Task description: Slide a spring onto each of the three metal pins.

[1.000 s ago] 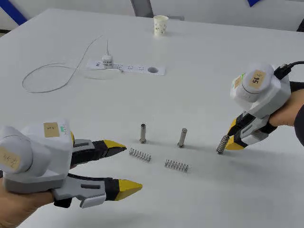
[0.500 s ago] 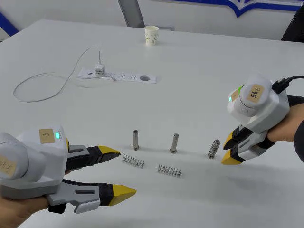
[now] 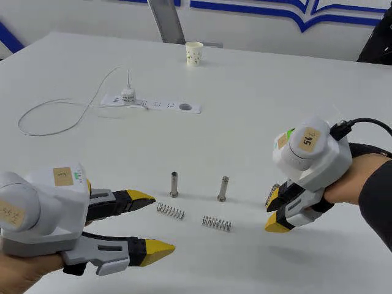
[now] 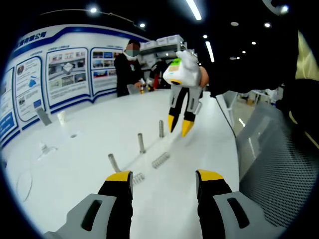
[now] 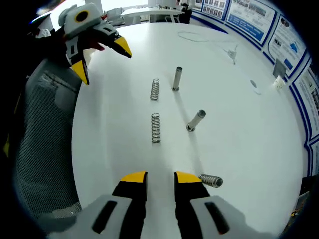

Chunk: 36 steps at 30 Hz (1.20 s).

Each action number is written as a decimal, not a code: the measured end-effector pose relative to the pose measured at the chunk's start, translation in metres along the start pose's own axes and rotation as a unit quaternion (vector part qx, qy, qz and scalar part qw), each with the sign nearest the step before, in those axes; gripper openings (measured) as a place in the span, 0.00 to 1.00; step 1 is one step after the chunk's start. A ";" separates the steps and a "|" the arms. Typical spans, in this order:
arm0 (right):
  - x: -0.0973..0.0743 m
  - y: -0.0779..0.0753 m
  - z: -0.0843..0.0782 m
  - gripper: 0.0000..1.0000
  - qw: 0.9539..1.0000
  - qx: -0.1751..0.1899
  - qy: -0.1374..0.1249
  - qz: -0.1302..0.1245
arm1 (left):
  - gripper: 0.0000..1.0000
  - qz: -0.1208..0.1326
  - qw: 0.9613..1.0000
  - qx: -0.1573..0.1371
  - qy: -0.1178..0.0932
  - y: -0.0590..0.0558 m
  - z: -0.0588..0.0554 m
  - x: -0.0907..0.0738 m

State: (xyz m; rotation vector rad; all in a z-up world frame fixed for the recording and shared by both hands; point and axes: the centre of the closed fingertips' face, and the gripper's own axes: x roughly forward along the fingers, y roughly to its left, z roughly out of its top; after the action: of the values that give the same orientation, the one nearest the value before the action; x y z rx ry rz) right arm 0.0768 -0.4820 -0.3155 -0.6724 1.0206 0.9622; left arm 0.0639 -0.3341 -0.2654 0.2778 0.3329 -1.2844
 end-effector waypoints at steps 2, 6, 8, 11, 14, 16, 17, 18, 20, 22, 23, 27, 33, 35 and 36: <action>0.002 0.002 0.005 0.22 1.000 -0.002 -0.004 0.003 | 0.52 0.000 1.000 0.001 0.000 0.000 0.000 0.000; 0.009 0.006 0.015 0.22 1.000 -0.005 -0.013 0.007 | 0.52 -0.001 1.000 0.003 0.001 -0.001 0.001 0.000; 0.014 0.008 0.019 0.22 1.000 -0.008 -0.015 0.010 | 0.52 -0.002 1.000 0.003 0.001 -0.001 0.001 0.001; 0.020 0.010 0.025 0.22 1.000 -0.011 -0.018 0.014 | 0.51 -0.003 1.000 0.004 0.002 -0.002 0.001 0.002; 0.027 0.011 0.030 0.21 1.000 -0.016 -0.018 0.018 | 0.51 -0.003 1.000 0.004 0.003 -0.003 0.001 0.002; 0.032 0.010 0.032 0.21 0.999 -0.017 -0.019 0.019 | 0.51 -0.003 1.000 0.004 0.003 -0.003 0.001 0.002; 0.034 0.010 0.033 0.21 0.999 -0.017 -0.018 0.020 | 0.51 -0.003 1.000 0.004 0.003 -0.003 0.001 0.002; 0.036 0.010 0.033 0.20 0.999 -0.019 -0.018 0.021 | 0.51 -0.003 1.000 0.004 0.003 -0.003 0.001 0.002; 0.039 0.010 0.034 0.20 0.999 -0.021 -0.017 0.023 | 0.51 -0.003 1.000 0.004 0.003 -0.003 0.001 0.002; 0.042 0.010 0.035 0.19 0.999 -0.021 -0.017 0.025 | 0.51 -0.003 1.000 0.003 0.003 -0.003 0.001 0.002; 0.043 0.010 0.035 0.19 0.999 -0.021 -0.017 0.025 | 0.51 -0.003 1.000 0.003 0.003 -0.003 0.001 0.002; 0.049 0.008 0.034 0.18 0.999 -0.021 -0.014 0.026 | 0.51 -0.005 1.000 0.004 0.005 -0.004 0.000 0.003; 0.055 0.010 0.033 0.17 0.999 -0.026 -0.008 0.030 | 0.51 -0.005 1.000 0.003 0.006 -0.004 0.000 0.004; 0.057 0.009 0.033 0.16 0.999 -0.028 -0.006 0.031 | 0.51 -0.005 1.000 0.003 0.006 -0.004 -0.001 0.004; 0.057 0.009 0.032 0.15 0.999 -0.029 -0.005 0.031 | 0.51 -0.005 1.000 0.003 0.006 -0.004 -0.001 0.004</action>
State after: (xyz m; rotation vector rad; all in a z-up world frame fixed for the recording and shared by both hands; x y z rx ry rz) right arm 0.0925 -0.4316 -0.3555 -0.6857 1.0122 1.0509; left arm 0.0609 -0.3384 -0.2675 0.2896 0.3413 -1.2937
